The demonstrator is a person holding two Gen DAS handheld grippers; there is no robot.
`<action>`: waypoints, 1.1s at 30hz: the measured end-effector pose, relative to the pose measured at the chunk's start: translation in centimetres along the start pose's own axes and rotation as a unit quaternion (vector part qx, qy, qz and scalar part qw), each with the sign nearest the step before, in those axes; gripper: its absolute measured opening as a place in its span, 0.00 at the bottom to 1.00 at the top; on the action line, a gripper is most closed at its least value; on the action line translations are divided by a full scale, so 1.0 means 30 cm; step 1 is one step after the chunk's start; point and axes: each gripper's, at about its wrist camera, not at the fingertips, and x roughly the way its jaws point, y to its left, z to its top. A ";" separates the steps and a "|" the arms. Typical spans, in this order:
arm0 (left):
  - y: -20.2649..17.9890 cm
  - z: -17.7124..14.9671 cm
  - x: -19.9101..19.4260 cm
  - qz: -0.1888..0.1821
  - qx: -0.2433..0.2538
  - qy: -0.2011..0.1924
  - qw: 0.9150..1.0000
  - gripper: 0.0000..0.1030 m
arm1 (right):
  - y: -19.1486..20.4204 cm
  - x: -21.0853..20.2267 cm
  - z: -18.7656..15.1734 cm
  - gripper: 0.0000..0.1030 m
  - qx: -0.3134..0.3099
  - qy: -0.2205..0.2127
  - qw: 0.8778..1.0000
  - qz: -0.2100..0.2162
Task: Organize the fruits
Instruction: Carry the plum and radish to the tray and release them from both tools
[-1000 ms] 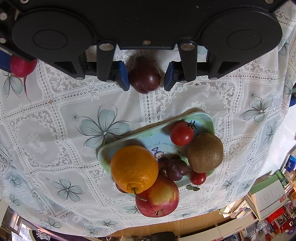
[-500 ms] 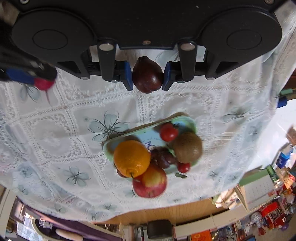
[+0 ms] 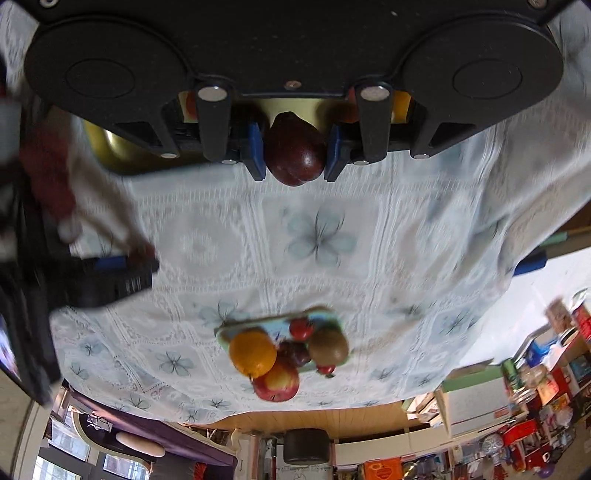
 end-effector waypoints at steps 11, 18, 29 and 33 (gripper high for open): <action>0.015 -0.184 -0.081 -0.036 -0.016 0.016 0.999 0.41 | 0.023 -0.138 -0.055 0.36 -0.029 -0.082 0.996 0.033; 0.026 -0.236 -0.080 -0.032 -0.015 0.025 0.999 0.41 | 0.032 -0.270 -0.190 0.36 -0.045 -0.080 0.993 0.077; 0.049 -0.273 -0.058 -0.025 -0.037 0.039 0.998 0.41 | 0.102 -0.403 -0.342 0.36 -0.124 0.046 0.990 0.050; 0.043 -0.280 -0.052 -0.022 -0.030 0.043 0.998 0.41 | 0.094 -0.435 -0.399 0.36 -0.133 0.056 0.988 0.053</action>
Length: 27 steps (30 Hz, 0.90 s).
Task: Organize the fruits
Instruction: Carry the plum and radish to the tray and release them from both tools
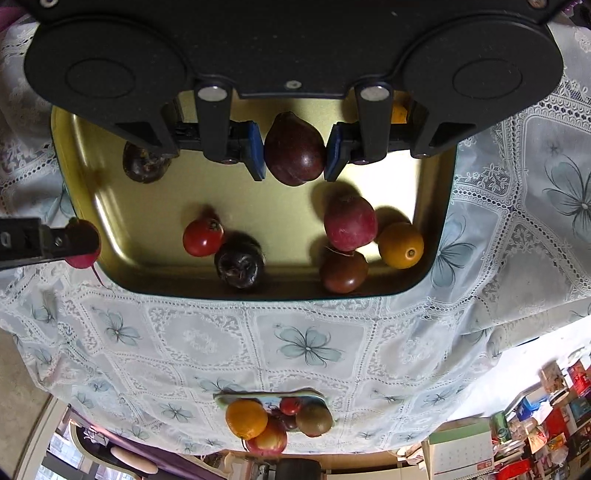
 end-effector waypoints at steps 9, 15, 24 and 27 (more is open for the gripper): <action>-0.025 -0.009 0.000 -0.018 0.017 0.003 1.000 0.42 | 0.004 0.012 -0.031 0.36 -0.002 -0.002 1.000 0.008; -0.048 -0.014 0.002 -0.024 0.036 0.021 0.999 0.46 | 0.002 0.019 -0.030 0.36 -0.004 0.004 1.000 0.015; -0.029 -0.012 -0.038 0.016 0.013 -0.017 1.000 0.46 | 0.020 0.009 -0.042 0.36 -0.014 -0.016 1.000 0.014; -0.024 -0.014 -0.044 0.027 0.008 -0.024 0.999 0.46 | 0.032 0.000 -0.047 0.36 -0.023 -0.033 0.999 0.008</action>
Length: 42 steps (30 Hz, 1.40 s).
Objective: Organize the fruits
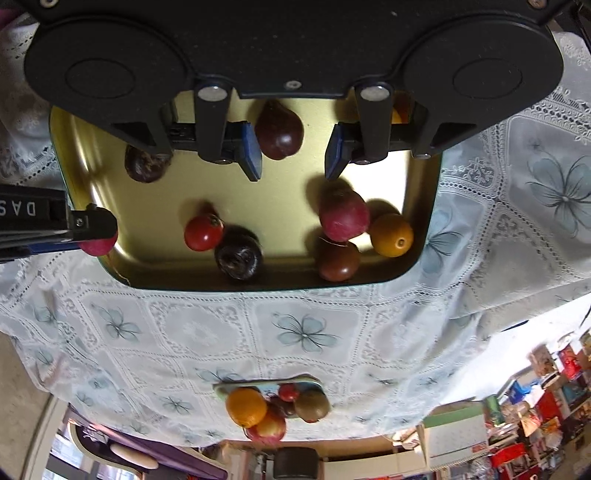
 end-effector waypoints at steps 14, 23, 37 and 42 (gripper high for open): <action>-0.010 -0.014 0.008 0.007 -0.007 0.012 1.000 0.46 | 0.010 -0.014 -0.010 0.37 0.000 -0.001 1.000 -0.001; -0.019 -0.027 0.000 0.022 -0.007 0.024 0.999 0.46 | 0.015 -0.043 -0.031 0.37 0.012 0.010 1.000 -0.019; 0.000 -0.039 -0.031 0.042 -0.029 0.026 0.998 0.46 | 0.032 -0.065 -0.104 0.37 0.012 0.034 0.999 -0.040; 0.004 -0.038 -0.030 0.044 -0.033 0.025 0.998 0.46 | 0.023 -0.054 -0.119 0.37 0.023 0.041 0.998 -0.048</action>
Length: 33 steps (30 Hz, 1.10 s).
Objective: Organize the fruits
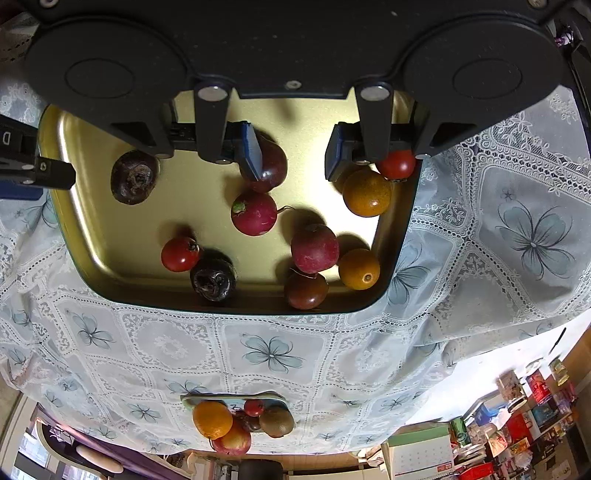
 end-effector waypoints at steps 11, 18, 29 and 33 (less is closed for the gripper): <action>0.007 0.002 0.004 0.003 -0.004 0.003 1.000 0.46 | -0.006 0.030 -0.012 0.37 0.003 0.014 1.000 -0.007; 0.008 0.005 0.008 0.001 -0.004 0.007 1.000 0.46 | -0.005 0.027 -0.008 0.37 0.003 0.011 1.000 -0.007; 0.008 0.006 0.009 0.002 -0.001 0.007 1.000 0.46 | -0.009 0.034 -0.009 0.37 0.005 0.016 1.000 -0.008; 0.006 0.004 0.009 0.002 -0.001 0.007 1.000 0.46 | -0.008 0.035 -0.009 0.37 0.005 0.018 1.000 -0.007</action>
